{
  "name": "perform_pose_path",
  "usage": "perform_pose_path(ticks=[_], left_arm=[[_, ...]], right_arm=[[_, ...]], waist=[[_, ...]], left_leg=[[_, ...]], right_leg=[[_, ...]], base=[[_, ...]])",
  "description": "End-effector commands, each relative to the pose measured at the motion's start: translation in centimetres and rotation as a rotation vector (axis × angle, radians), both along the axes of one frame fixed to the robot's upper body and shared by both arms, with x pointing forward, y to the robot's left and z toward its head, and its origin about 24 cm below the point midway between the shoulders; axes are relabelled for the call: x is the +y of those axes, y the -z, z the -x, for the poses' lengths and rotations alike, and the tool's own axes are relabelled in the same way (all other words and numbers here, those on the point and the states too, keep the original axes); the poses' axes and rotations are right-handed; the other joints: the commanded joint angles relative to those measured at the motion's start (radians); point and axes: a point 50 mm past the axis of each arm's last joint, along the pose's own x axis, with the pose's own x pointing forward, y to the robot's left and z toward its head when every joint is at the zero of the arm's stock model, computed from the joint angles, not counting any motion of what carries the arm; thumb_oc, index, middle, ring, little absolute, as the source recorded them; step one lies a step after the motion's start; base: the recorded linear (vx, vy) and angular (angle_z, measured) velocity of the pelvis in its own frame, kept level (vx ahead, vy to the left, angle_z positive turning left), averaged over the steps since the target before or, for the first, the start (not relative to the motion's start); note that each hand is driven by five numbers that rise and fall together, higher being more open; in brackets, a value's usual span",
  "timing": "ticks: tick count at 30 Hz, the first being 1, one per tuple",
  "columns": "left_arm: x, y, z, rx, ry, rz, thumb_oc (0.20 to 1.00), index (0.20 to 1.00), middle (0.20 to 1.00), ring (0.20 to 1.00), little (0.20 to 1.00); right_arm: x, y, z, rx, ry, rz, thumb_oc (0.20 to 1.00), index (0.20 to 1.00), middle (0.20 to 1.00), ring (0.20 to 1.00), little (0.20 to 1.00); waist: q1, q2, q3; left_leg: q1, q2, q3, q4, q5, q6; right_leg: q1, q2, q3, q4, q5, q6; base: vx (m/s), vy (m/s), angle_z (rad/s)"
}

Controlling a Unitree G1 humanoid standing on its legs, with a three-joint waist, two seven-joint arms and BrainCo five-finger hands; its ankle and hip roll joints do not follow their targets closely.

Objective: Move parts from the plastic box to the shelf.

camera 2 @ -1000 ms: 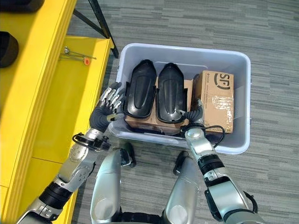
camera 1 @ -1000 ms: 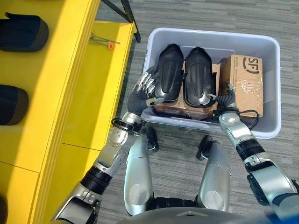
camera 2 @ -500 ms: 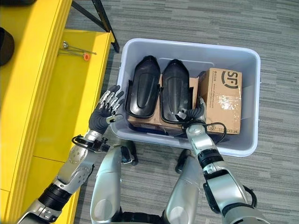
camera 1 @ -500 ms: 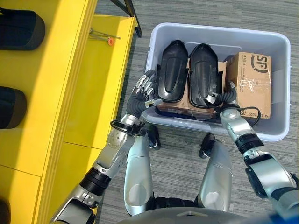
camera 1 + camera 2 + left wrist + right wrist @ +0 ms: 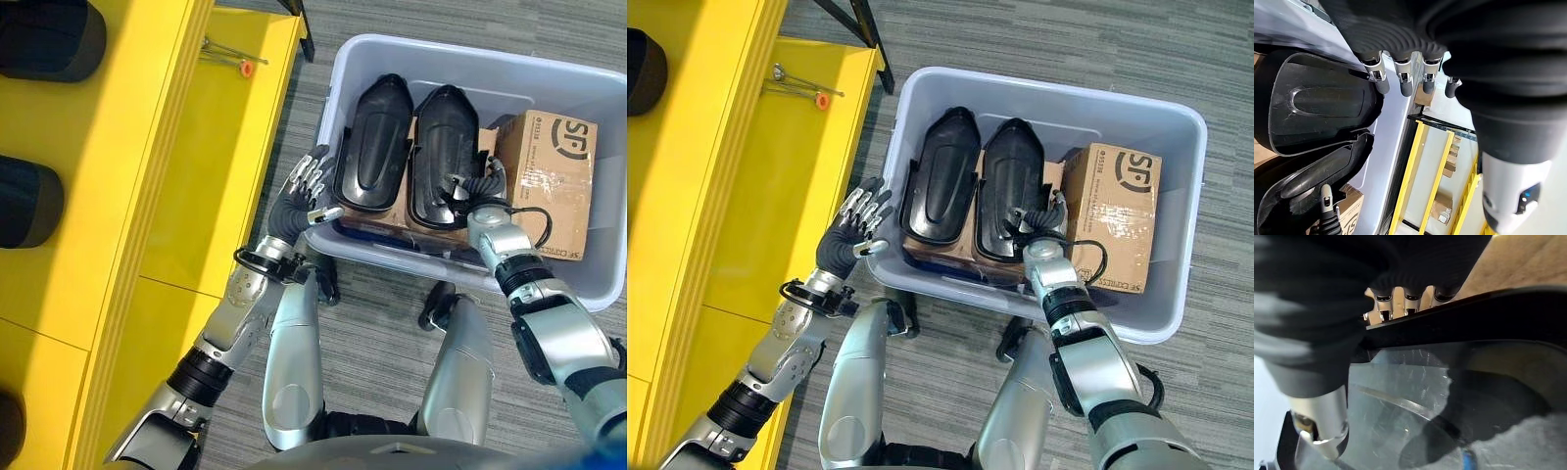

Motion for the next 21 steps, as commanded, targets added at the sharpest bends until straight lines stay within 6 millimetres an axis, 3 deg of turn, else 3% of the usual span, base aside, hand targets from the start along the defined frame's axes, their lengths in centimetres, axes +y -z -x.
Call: perform_pose_path(ticks=[1,5,14,21], left_arm=[[-1.3,-2.3,1.2,-0.111,0.097,0.039,1.0,1.0,1.0,1.0,1.0],[-1.4,-2.3,1.1,-0.107,0.088,0.05,1.0,1.0,1.0,1.0,1.0],[-1.6,-2.7,1.1,-0.112,0.093,0.063,1.0,1.0,1.0,1.0,1.0],[-1.4,-2.6,1.1,-0.114,0.096,0.064,1.0,1.0,1.0,1.0,1.0]], right_arm=[[-1.3,-1.6,-0.2,-0.054,0.032,-0.004,1.0,1.0,1.0,1.0,1.0],[-1.8,-1.5,-0.2,-0.039,0.104,-0.023,1.0,1.0,1.0,1.0,1.0],[-1.1,-0.6,-0.3,0.001,0.074,-0.08,1.0,1.0,1.0,1.0,1.0],[-1.1,1.2,0.2,0.119,0.067,-0.099,1.0,1.0,1.0,1.0,1.0]], waist=[[0.027,0.053,-0.038],[0.029,0.061,-0.038],[0.028,0.075,-0.038],[0.033,0.078,-0.038]], left_leg=[[0.029,-0.04,-0.09,-0.091,0.005,-0.012],[0.024,-0.035,-0.088,-0.127,0.03,-0.017],[0.019,-0.037,-0.081,-0.164,0.054,-0.023],[0.028,-0.04,-0.082,-0.197,0.072,-0.027]], right_leg=[[-0.03,0.01,-0.031,0.08,0.014,0.001],[-0.036,0.011,-0.034,0.066,0.018,0.0],[-0.043,0.014,-0.037,0.064,0.012,-0.003],[-0.033,0.018,-0.044,0.044,0.017,-0.003]], base=[[0.0,0.0,0.0],[-0.03,-0.001,0.04],[-0.01,0.0,0.01],[0.0,-0.003,0.01]])
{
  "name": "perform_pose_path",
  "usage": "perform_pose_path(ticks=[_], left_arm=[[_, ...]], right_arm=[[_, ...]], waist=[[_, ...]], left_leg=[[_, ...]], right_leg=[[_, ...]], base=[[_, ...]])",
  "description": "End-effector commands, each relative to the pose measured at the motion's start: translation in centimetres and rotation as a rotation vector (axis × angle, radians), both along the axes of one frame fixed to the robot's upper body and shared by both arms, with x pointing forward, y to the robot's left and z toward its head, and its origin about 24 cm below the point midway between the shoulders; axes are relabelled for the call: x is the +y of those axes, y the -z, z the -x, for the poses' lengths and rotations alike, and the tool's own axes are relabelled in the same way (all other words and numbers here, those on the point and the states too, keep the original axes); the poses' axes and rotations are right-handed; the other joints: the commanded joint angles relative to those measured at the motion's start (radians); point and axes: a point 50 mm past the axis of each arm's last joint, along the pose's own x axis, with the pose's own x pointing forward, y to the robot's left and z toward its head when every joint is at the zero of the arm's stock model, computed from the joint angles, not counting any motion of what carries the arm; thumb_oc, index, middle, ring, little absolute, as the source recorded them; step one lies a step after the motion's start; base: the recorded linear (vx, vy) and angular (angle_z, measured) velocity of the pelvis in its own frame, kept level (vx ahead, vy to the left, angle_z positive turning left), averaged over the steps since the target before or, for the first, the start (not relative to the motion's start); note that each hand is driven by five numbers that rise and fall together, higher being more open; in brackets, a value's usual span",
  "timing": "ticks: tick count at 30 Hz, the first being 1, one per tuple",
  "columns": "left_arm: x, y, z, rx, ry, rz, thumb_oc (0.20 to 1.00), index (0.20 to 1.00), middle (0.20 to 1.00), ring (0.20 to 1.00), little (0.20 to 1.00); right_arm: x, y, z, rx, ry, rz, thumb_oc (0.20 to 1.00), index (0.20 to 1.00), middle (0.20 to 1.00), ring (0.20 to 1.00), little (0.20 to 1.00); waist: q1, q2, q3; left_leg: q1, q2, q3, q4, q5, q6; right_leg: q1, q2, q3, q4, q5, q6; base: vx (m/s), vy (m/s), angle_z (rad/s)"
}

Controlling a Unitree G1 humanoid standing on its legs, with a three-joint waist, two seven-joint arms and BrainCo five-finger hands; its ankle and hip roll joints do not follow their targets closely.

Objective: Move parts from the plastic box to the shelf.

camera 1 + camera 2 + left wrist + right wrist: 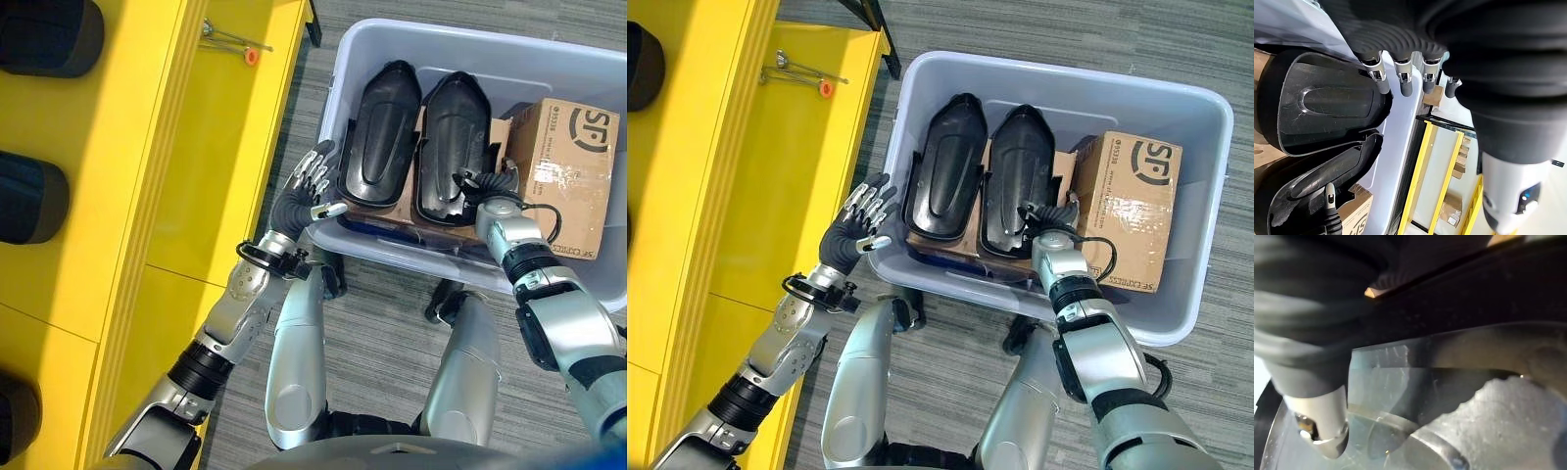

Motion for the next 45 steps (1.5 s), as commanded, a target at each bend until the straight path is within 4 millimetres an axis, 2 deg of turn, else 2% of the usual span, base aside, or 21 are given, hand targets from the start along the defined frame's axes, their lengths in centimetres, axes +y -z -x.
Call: perform_pose_path(ticks=[1,7,9,13,22,34,36,37,38,40,45], left_arm=[[-1.2,-2.0,1.4,-0.103,0.072,0.057,1.0,1.0,1.0,1.0,1.0],[-1.2,-2.1,1.4,-0.105,0.072,0.056,1.0,1.0,1.0,1.0,1.0],[-1.2,-2.1,1.4,-0.108,0.075,0.055,1.0,1.0,1.0,1.0,1.0],[-1.3,-2.0,1.4,-0.11,0.072,0.058,1.0,1.0,1.0,1.0,1.0],[-1.4,-2.1,1.6,-0.133,0.045,0.054,1.0,1.0,1.0,1.0,1.0],[-1.7,-1.9,1.7,-0.133,0.03,0.074,1.0,1.0,1.0,1.0,1.0],[-1.8,-1.9,1.7,-0.133,0.029,0.075,1.0,1.0,1.0,1.0,1.0],[-1.8,-1.8,1.7,-0.13,0.028,0.077,1.0,1.0,1.0,1.0,1.0],[-1.8,-1.8,1.7,-0.129,0.027,0.077,1.0,1.0,1.0,1.0,1.0],[-1.6,-1.7,1.7,-0.127,0.021,0.076,1.0,1.0,1.0,1.0,1.0],[-1.0,-1.4,2.0,-0.137,-0.002,0.076,1.0,1.0,1.0,1.0,1.0]], right_arm=[[0.2,1.5,0.3,0.098,-0.017,-0.007,1.0,1.0,1.0,1.0,1.0],[-0.1,2.2,0.5,0.165,-0.011,0.051,1.0,1.0,1.0,1.0,1.0],[-0.4,2.2,0.6,0.184,-0.009,0.089,0.2,0.2,0.2,0.2,0.2],[-1.1,2.7,1.0,0.245,0.014,0.191,0.2,0.2,0.2,0.2,0.2],[-2.4,3.0,1.7,0.315,0.095,0.279,0.2,0.2,0.2,0.2,0.2],[-2.7,5.2,3.0,0.399,0.124,0.373,0.2,0.2,0.2,0.2,0.2],[-2.7,5.1,2.9,0.358,0.13,0.375,0.2,0.2,0.2,0.2,0.2],[-2.2,4.3,2.5,0.242,0.155,0.367,0.2,0.2,0.2,0.2,0.2],[-2.1,4.0,2.3,0.199,0.163,0.366,0.2,0.2,0.2,0.2,0.2],[-1.3,1.9,1.6,-0.002,0.187,0.355,0.2,0.2,0.2,0.2,0.2],[-0.1,-1.3,1.4,-0.289,0.191,0.351,0.2,0.2,0.2,0.2,0.2]], waist=[[0.03,0.054,-0.038],[0.036,0.058,-0.038],[0.039,0.059,-0.038],[0.042,0.06,-0.038],[0.042,0.066,-0.038],[0.046,0.082,-0.038],[0.045,0.084,-0.038],[0.044,0.085,-0.038],[0.044,0.085,-0.038],[0.038,0.082,-0.038],[0.018,0.068,-0.038]], left_leg=[[0.056,-0.024,-0.077,-0.135,0.028,-0.021],[0.05,-0.028,-0.079,-0.153,0.043,-0.021],[0.048,-0.028,-0.079,-0.158,0.047,-0.021],[0.04,-0.029,-0.081,-0.154,0.046,-0.021],[0.022,-0.032,-0.08,-0.141,0.037,-0.015],[0.003,-0.046,-0.084,-0.148,0.043,-0.009],[0.005,-0.048,-0.086,-0.156,0.048,-0.009],[0.016,-0.052,-0.089,-0.176,0.059,-0.01],[0.019,-0.054,-0.089,-0.181,0.062,-0.01],[0.041,-0.06,-0.093,-0.22,0.081,-0.014],[0.113,-0.062,-0.085,-0.306,0.117,-0.029]], right_leg=[[0.001,0.026,-0.03,0.063,0.012,0.0],[-0.002,0.032,-0.034,0.048,0.021,0.001],[0.0,0.032,-0.037,0.041,0.024,0.002],[-0.003,0.033,-0.04,0.044,0.021,0.0],[-0.018,0.033,-0.039,0.047,0.021,0.0],[-0.035,0.03,-0.03,0.058,0.017,-0.002],[-0.034,0.033,-0.028,0.055,0.019,-0.001],[-0.023,0.041,-0.025,0.042,0.022,-0.001],[-0.02,0.043,-0.024,0.038,0.023,-0.001],[0.001,0.057,-0.021,0.002,0.035,0.002],[0.066,0.089,-0.021,-0.084,0.056,0.008]], base=[[0.0,-0.005,0.04],[0.0,0.0,0.0],[0.0,-0.007,0.02],[0.0,-0.002,0.01],[0.0,0.0,0.0],[0.01,0.005,0.01],[0.02,0.009,0.04],[0.02,0.008,0.03],[0.02,0.007,0.04],[0.0,0.0,0.0],[0.0,0.0,0.0]])
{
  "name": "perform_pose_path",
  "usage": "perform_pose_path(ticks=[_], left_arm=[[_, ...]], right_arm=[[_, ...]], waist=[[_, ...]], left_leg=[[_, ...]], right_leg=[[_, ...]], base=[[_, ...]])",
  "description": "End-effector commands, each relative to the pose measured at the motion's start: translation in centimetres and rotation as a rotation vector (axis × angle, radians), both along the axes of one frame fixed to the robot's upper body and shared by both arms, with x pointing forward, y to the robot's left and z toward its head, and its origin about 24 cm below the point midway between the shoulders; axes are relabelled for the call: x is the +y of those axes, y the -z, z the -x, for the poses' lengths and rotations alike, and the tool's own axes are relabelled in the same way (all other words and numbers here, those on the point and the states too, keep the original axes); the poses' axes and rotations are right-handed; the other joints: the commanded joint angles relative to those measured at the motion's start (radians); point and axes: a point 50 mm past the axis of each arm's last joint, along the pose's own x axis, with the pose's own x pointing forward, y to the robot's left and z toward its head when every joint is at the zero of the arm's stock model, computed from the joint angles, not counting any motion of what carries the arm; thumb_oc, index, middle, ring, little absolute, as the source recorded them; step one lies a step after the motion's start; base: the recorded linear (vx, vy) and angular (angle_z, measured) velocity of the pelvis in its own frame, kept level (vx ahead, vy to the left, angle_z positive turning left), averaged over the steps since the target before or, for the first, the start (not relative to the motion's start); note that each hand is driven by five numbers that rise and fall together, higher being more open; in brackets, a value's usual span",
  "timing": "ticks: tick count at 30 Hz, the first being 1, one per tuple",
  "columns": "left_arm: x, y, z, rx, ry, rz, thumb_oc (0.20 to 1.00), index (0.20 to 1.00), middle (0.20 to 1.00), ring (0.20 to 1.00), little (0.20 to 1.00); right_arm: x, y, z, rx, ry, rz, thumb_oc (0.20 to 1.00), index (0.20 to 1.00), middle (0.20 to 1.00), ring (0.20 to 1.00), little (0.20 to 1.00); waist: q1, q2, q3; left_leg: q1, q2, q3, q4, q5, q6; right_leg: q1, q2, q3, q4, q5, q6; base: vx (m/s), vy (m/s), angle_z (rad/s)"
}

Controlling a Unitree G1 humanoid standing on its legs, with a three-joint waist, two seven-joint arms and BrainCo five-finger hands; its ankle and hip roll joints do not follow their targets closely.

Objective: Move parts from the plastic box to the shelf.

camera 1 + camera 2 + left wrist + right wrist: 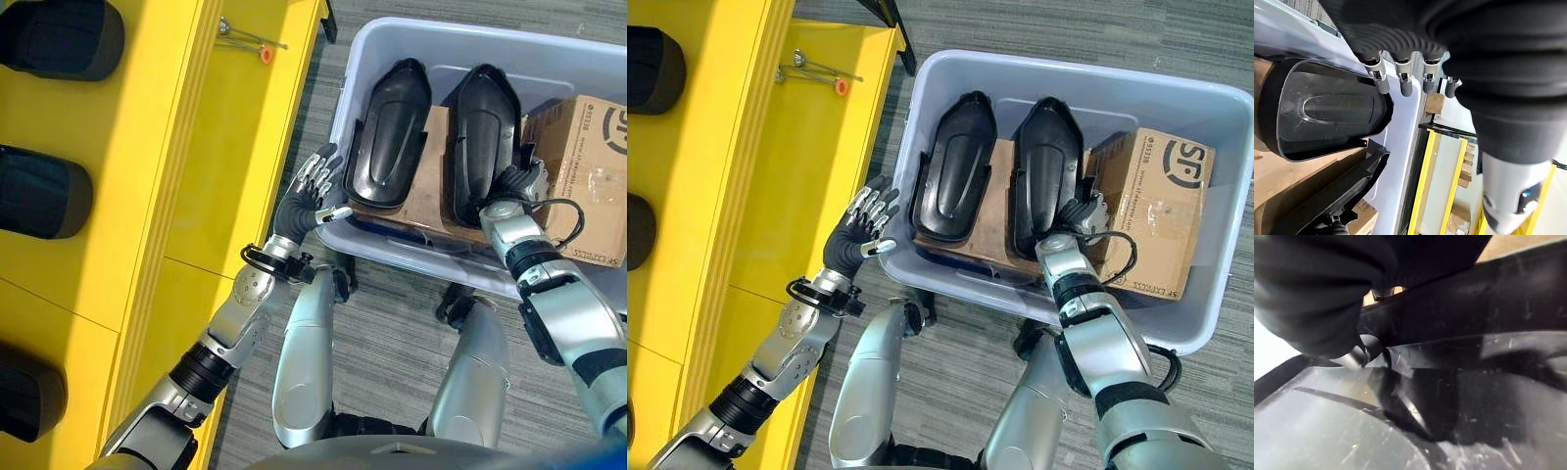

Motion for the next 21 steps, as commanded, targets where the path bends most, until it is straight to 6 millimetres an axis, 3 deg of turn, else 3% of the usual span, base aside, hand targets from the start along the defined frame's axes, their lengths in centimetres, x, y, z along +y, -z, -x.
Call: perform_pose_path(ticks=[1,4,5,8,15,21], left_arm=[[-0.5,-1.8,1.5,-0.133,0.015,0.071,1.0,1.0,1.0,1.0,1.0],[-0.1,-1.4,1.5,-0.132,-0.033,0.079,1.0,1.0,1.0,1.0,1.0],[0.2,-1.5,1.5,-0.14,-0.049,0.089,1.0,1.0,1.0,1.0,1.0],[0.6,-0.8,1.5,-0.114,-0.07,0.118,1.0,1.0,1.0,1.0,1.0],[1.8,-0.1,1.8,-0.105,-0.094,0.154,1.0,1.0,1.0,1.0,1.0],[3.0,1.5,2.9,-0.039,-0.123,0.163,1.0,1.0,1.0,1.0,1.0]], right_arm=[[1.5,-1.3,0.3,-0.224,-0.043,0.027,0.2,0.2,0.2,0.2,0.2],[3.4,-2.6,1.3,-0.369,-0.071,0.04,0.2,0.2,0.2,0.2,0.2],[3.8,-3.5,1.9,-0.462,-0.057,0.057,0.2,0.2,0.2,0.2,0.2],[4.5,-4.0,3.2,-0.553,-0.048,0.067,0.2,0.2,0.2,0.2,0.2],[5.1,-4.0,3.9,-0.54,-0.114,0.076,0.2,0.2,0.2,0.2,0.2],[4.4,-2.7,4.6,-0.468,-0.143,-0.014,0.2,0.2,0.2,0.2,0.2]], waist=[[0.003,0.016,-0.008],[-0.027,-0.004,-0.008],[-0.04,-0.007,-0.008],[-0.064,-0.018,-0.008],[-0.081,-0.03,-0.012],[-0.069,-0.044,-0.106]], left_leg=[[0.102,-0.038,-0.07,-0.168,0.044,-0.019],[0.189,-0.027,-0.049,-0.252,0.078,-0.038],[0.212,-0.017,-0.032,-0.293,0.115,-0.039],[0.315,-0.014,-0.022,-0.347,0.13,-0.052],[0.495,0.009,-0.02,-0.418,0.148,-0.069],[0.618,0.04,-0.028,-0.47,0.163,-0.088]], right_leg=[[0.033,0.06,0.027,0.048,0.0,0.012],[0.107,0.086,0.027,-0.038,0.019,0.017],[0.124,0.101,0.02,-0.075,0.045,0.008],[0.215,0.111,0.017,-0.117,0.043,0.008],[0.399,0.107,-0.003,-0.184,0.043,0.002],[0.549,0.11,-0.04,-0.257,0.038,-0.013]], base=[[0.0,0.0,0.0],[-0.02,0.011,-0.13],[-0.08,0.025,-0.16],[0.0,0.055,-0.06],[0.08,0.016,-0.07],[0.2,-0.007,0.04]])
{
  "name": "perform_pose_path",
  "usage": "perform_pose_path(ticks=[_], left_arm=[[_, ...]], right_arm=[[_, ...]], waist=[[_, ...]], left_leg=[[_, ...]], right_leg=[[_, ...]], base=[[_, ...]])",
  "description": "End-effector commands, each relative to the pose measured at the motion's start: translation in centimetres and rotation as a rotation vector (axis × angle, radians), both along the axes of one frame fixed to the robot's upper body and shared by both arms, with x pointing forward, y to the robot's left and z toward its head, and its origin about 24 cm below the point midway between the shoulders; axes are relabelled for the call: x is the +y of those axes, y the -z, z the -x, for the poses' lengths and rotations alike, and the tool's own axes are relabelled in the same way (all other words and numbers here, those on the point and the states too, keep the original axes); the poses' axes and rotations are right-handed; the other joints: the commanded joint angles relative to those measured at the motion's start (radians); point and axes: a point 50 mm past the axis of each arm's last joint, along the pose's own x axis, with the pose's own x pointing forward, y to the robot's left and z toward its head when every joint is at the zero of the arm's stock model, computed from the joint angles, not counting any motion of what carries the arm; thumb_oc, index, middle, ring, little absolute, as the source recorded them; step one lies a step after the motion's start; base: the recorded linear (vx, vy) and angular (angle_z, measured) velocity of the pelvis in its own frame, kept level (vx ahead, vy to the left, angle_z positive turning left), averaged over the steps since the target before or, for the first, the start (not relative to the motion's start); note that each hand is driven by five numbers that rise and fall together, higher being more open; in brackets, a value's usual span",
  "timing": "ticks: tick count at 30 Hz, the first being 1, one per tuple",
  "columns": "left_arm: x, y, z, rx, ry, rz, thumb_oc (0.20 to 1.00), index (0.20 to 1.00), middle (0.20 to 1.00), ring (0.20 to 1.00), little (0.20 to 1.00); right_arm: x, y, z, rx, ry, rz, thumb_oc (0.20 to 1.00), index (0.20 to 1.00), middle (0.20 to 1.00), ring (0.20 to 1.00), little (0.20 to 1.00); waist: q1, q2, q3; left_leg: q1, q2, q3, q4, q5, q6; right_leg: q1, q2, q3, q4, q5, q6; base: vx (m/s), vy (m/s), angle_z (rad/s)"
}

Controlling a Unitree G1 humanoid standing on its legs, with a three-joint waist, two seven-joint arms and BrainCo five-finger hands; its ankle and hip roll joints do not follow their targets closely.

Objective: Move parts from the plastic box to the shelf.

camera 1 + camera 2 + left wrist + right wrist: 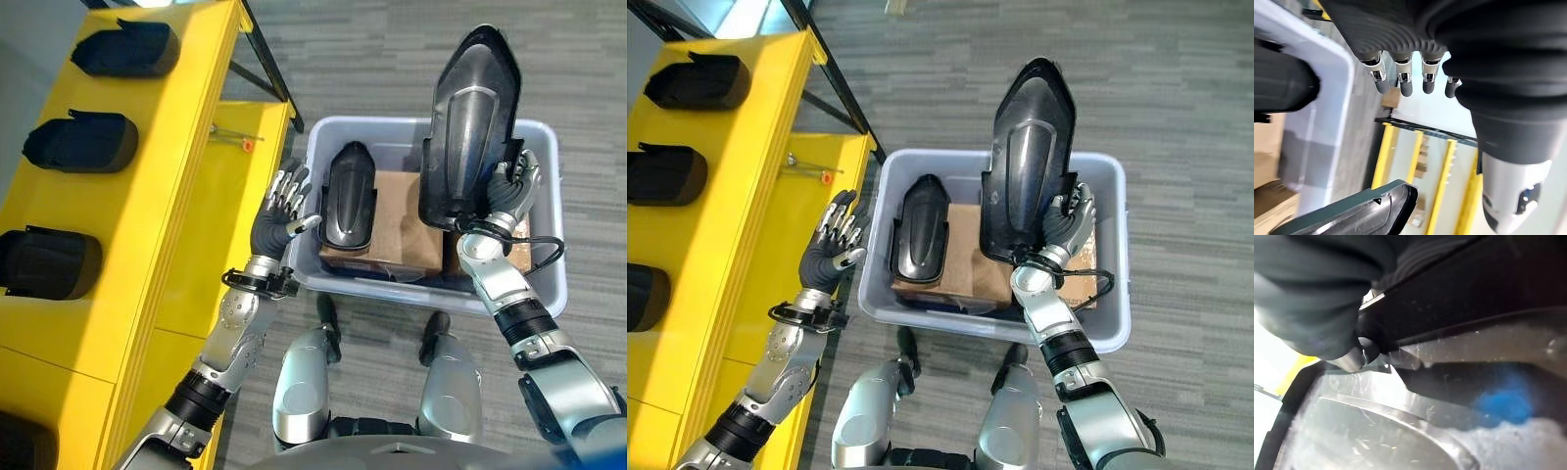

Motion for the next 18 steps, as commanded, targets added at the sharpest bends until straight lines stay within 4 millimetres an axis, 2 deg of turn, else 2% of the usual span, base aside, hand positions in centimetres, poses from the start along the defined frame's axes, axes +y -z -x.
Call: perform_pose_path(ticks=[1,4,5,7,13,15,18], left_arm=[[-0.5,-1.3,0.8,-0.091,0.047,0.027,1.0,1.0,1.0,1.0,1.0],[-0.2,-0.9,1.3,-0.088,0.046,0.058,1.0,1.0,1.0,1.0,1.0],[-0.1,-0.8,1.7,-0.098,0.056,0.066,1.0,1.0,1.0,1.0,1.0],[0.0,-0.6,1.9,-0.104,0.069,0.063,1.0,1.0,1.0,1.0,1.0],[0.9,-0.7,3.1,-0.147,0.103,0.058,1.0,1.0,1.0,1.0,1.0],[1.9,-1.0,3.7,-0.177,0.07,0.101,1.0,1.0,1.0,1.0,1.0],[2.4,-0.8,4.1,-0.171,0.092,0.097,1.0,1.0,1.0,1.0,1.0]], right_arm=[[0.3,-1.4,-0.1,-0.057,-0.082,-0.052,0.2,0.2,0.2,0.2,0.2],[0.9,-0.1,-0.1,0.016,-0.221,-0.159,0.2,0.2,0.2,0.2,0.2],[1.8,0.7,0.0,0.053,-0.357,-0.258,0.2,0.2,0.2,0.2,0.2],[2.8,1.2,0.5,0.066,-0.432,-0.258,0.2,0.2,0.2,0.2,0.2],[5.3,3.6,3.2,0.192,-0.756,-0.301,0.2,0.2,0.2,0.2,0.2],[6.3,4.7,4.5,0.256,-0.896,-0.358,0.2,0.2,0.2,0.2,0.2],[7.5,5.7,5.8,0.306,-1.007,-0.441,0.2,0.2,0.2,0.2,0.2]], waist=[[0.023,-0.028,-0.094],[0.025,-0.036,-0.132],[0.024,-0.044,-0.148],[0.024,-0.049,-0.166],[0.023,-0.073,-0.206],[0.028,-0.085,-0.211],[0.045,-0.1,-0.226]], left_leg=[[0.027,0.033,-0.073,-0.038,0.027,-0.022],[0.061,0.047,-0.069,-0.064,0.043,-0.031],[0.08,0.051,-0.063,-0.074,0.049,-0.034],[0.09,0.054,-0.061,-0.087,0.061,-0.036],[0.114,0.046,-0.063,-0.116,0.069,-0.037],[0.124,0.039,-0.062,-0.114,0.059,-0.035],[0.127,0.026,-0.064,-0.11,0.048,-0.03]], right_leg=[[0.041,0.009,0.002,0.018,-0.003,-0.012],[0.085,0.018,-0.012,-0.025,0.009,-0.016],[0.107,0.019,-0.019,-0.041,0.012,-0.015],[0.123,0.025,-0.027,-0.061,0.021,-0.015],[0.168,0.025,-0.057,-0.122,0.046,0.005],[0.186,0.02,-0.069,-0.147,0.058,0.018],[0.213,0.013,-0.1,-0.202,0.093,0.043]], base=[[0.22,0.028,0.09],[0.18,0.039,0.0],[0.2,0.071,-0.04],[0.14,0.069,0.04],[0.06,0.131,0.15],[0.02,0.212,0.12],[-0.01,0.212,0.14]])
